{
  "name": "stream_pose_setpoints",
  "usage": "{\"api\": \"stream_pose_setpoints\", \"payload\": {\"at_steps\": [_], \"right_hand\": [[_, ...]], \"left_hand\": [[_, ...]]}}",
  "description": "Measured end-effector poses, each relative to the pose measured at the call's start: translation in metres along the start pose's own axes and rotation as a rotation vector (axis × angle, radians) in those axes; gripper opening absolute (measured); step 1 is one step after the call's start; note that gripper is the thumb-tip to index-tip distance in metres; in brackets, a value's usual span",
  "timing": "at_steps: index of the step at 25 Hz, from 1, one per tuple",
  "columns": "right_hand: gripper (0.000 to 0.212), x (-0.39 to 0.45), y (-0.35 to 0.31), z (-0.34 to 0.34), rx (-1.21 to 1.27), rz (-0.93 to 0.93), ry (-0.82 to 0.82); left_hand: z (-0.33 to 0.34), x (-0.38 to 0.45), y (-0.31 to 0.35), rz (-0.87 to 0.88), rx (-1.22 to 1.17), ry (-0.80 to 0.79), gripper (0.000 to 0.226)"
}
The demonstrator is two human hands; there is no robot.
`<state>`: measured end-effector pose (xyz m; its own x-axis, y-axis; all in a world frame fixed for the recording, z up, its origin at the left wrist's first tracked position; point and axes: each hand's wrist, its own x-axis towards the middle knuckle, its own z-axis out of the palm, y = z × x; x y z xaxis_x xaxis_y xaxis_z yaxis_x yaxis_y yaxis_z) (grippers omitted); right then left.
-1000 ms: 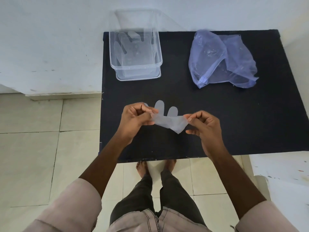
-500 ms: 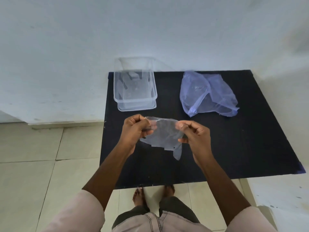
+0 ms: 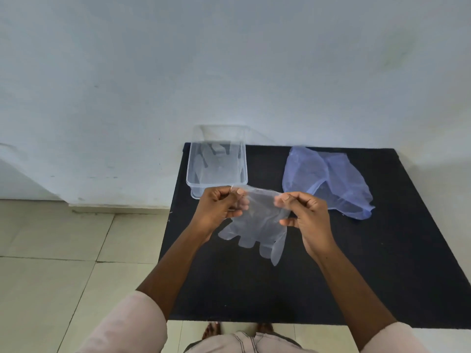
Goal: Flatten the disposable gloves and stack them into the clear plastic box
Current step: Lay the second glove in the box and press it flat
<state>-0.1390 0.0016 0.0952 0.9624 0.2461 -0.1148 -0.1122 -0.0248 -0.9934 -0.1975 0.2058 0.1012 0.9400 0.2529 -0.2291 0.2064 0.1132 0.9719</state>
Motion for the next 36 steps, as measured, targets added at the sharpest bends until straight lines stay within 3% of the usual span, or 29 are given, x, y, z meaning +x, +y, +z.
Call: {"api": "stream_pose_setpoints", "payload": {"at_steps": [9,16,26,30,33,36], "right_hand": [[0.02,0.046,-0.025,-0.029,0.038,0.149,-0.137],[0.019,0.117,-0.07,0.013,0.046,0.287,-0.151],[0.009,0.254,-0.131,0.131,-0.017,0.071,-0.068],[0.014,0.284,-0.143,0.158,0.003,-0.162,-0.013],[0.015,0.279,-0.128,0.158,0.066,-0.407,-0.022],[0.018,0.26,-0.075,0.158,0.093,-0.396,-0.034]], "left_hand": [[0.035,0.022,0.02,-0.158,-0.212,0.042,0.024],[0.008,0.081,0.059,-0.193,-0.205,0.079,0.021],[-0.076,0.216,0.146,-0.062,-0.138,0.184,0.021],[-0.096,0.248,0.169,0.145,-0.139,0.221,0.018],[-0.107,0.247,0.162,0.349,-0.148,0.207,0.021],[-0.109,0.235,0.11,0.323,-0.149,0.19,0.021]]}}
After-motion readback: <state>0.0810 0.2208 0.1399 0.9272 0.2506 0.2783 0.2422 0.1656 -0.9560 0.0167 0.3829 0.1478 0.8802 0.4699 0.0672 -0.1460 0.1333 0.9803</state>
